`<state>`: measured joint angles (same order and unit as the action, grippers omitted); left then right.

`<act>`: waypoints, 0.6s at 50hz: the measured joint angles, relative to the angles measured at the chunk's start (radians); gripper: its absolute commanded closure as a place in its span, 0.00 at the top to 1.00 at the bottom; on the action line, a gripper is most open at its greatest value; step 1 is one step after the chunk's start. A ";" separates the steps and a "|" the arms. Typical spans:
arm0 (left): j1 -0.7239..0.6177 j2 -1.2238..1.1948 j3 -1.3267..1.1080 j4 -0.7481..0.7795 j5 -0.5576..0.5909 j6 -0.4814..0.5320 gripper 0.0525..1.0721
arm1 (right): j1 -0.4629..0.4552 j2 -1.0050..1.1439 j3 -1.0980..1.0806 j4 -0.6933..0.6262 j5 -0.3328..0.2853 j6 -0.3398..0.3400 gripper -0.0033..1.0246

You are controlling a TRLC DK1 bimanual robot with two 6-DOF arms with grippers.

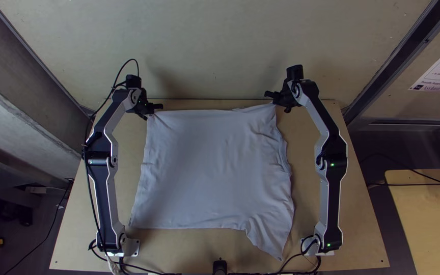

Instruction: Fold the t-shirt

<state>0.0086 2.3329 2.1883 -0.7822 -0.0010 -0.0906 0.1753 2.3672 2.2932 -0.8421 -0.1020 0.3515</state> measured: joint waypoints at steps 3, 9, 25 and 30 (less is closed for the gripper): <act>0.000 -0.008 0.000 0.016 0.006 -0.021 0.03 | 0.000 0.000 0.000 0.023 0.001 -0.010 0.03; 0.002 -0.046 0.000 0.040 0.045 -0.080 0.03 | 0.000 0.000 0.000 0.074 0.005 -0.016 0.03; 0.035 -0.126 -0.006 0.051 0.139 -0.145 0.03 | -0.002 -0.024 -0.011 0.092 0.016 -0.020 0.03; 0.036 -0.161 -0.061 0.053 0.140 -0.145 0.03 | -0.003 -0.075 -0.053 0.079 0.016 -0.022 0.03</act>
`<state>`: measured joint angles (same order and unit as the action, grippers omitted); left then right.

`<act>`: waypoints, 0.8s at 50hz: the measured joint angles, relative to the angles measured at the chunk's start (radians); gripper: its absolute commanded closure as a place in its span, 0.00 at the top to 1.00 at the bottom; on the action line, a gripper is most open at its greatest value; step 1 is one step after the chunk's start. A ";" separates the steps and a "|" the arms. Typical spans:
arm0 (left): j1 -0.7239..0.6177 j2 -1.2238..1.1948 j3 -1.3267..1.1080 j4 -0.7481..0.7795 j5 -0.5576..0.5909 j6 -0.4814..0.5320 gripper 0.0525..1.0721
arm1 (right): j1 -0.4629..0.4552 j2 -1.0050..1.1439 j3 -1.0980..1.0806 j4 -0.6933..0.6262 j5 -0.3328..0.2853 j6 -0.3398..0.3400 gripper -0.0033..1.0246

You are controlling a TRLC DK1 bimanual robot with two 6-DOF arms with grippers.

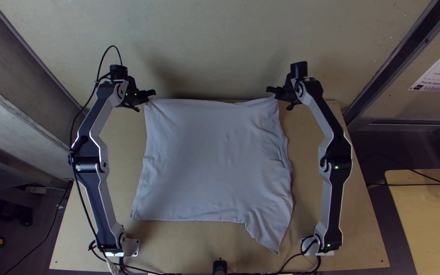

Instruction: Fold the t-shirt

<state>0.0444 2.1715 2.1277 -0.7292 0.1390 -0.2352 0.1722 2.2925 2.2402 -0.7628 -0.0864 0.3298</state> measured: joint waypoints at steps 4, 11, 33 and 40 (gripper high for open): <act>0.000 -0.038 -0.062 0.011 0.000 0.004 0.03 | -0.001 -0.053 -0.047 -0.010 0.000 -0.010 0.03; 0.003 -0.119 -0.189 0.058 0.011 0.007 0.03 | -0.001 -0.145 -0.133 -0.010 0.000 -0.022 0.03; 0.018 -0.376 -0.548 0.130 0.058 0.011 0.03 | 0.010 -0.408 -0.526 -0.006 0.001 -0.032 0.03; 0.037 -0.451 -0.628 0.134 0.064 0.031 0.03 | 0.023 -0.495 -0.651 0.012 0.001 -0.032 0.03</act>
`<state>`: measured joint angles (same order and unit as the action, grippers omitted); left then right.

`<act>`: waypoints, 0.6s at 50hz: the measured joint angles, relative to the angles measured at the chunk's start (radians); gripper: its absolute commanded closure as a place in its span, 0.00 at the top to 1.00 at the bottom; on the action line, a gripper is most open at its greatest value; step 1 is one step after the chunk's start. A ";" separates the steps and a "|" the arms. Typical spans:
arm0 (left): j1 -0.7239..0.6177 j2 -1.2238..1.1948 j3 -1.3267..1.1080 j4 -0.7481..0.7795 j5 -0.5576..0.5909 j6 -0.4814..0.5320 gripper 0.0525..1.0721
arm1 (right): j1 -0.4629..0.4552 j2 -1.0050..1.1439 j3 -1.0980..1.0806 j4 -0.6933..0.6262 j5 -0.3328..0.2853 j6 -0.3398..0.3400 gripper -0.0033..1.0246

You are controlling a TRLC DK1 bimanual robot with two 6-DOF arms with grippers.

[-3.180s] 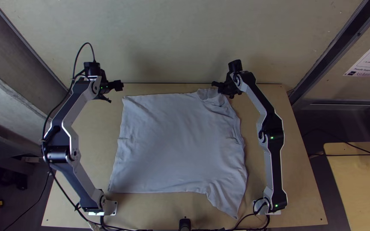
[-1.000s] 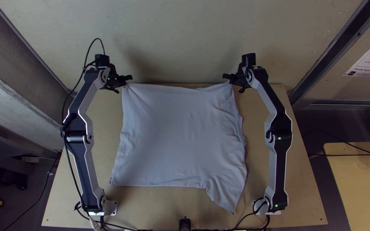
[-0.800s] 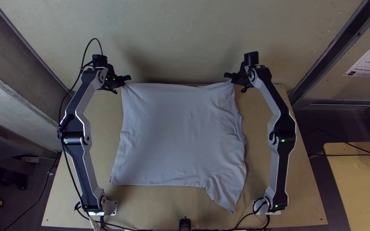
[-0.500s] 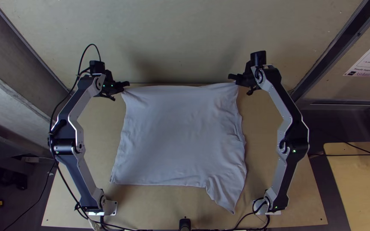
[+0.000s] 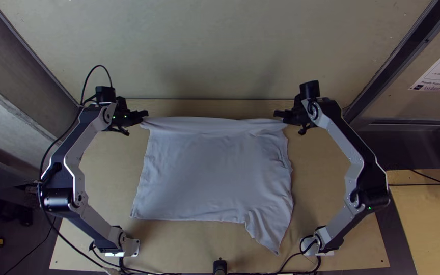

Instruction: Fold the t-shirt

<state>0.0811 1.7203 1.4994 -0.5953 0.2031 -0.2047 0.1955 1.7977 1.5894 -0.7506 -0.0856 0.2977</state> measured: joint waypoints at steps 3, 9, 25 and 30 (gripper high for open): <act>0.006 -0.030 -0.032 0.000 0.000 0.011 0.03 | 0.006 -0.039 -0.052 0.010 0.003 0.000 0.03; 0.010 -0.079 -0.101 0.000 0.005 0.041 0.03 | 0.009 -0.111 -0.151 0.037 0.003 0.000 0.03; -0.006 -0.117 -0.251 0.026 0.006 0.056 0.03 | 0.009 -0.214 -0.415 0.143 0.003 0.000 0.03; -0.023 -0.117 -0.291 0.054 -0.001 0.060 0.11 | 0.007 -0.216 -0.486 0.187 0.006 0.000 0.03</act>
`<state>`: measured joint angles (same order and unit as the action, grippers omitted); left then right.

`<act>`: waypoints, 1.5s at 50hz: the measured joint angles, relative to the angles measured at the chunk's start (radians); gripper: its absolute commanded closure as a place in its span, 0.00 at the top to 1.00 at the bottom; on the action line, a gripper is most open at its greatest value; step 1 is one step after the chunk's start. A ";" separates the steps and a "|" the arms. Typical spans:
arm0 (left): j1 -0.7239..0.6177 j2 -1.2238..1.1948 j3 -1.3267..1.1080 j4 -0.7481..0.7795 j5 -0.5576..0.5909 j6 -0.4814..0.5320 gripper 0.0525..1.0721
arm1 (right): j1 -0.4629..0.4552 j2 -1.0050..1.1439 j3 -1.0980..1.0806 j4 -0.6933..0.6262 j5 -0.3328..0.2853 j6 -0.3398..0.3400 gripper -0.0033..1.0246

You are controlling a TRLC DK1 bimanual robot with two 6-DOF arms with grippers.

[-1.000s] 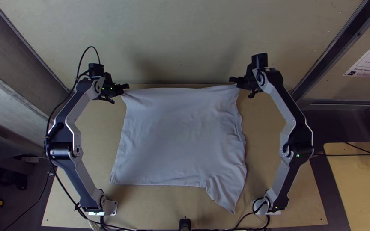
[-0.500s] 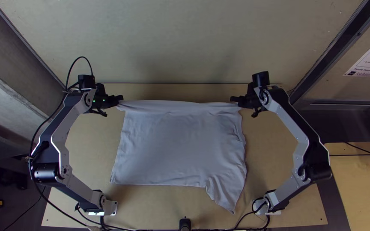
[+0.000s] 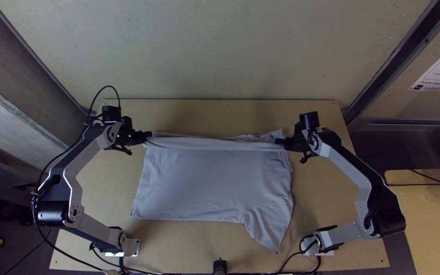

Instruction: Fold the t-shirt

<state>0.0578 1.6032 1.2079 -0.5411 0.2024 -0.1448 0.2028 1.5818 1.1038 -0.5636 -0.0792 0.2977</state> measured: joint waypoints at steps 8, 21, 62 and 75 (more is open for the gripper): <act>-0.012 0.000 -0.037 0.018 -0.004 0.013 0.63 | -0.001 0.000 -0.072 0.018 0.000 0.000 0.14; 0.002 0.000 -0.039 -0.037 -0.011 0.053 0.96 | -0.019 -0.039 -0.085 -0.006 0.004 0.001 0.96; 0.026 -0.230 0.031 -0.670 -0.005 0.303 0.96 | -0.133 -0.447 0.033 -0.507 0.011 -0.053 0.96; 0.010 -0.367 -0.163 -0.761 -0.085 0.379 0.96 | -0.124 -0.464 0.028 -0.549 0.011 -0.063 0.96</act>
<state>0.0673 1.2358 1.0447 -1.3025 0.1169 0.2344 0.0788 1.1179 1.1320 -1.1130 -0.0681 0.2344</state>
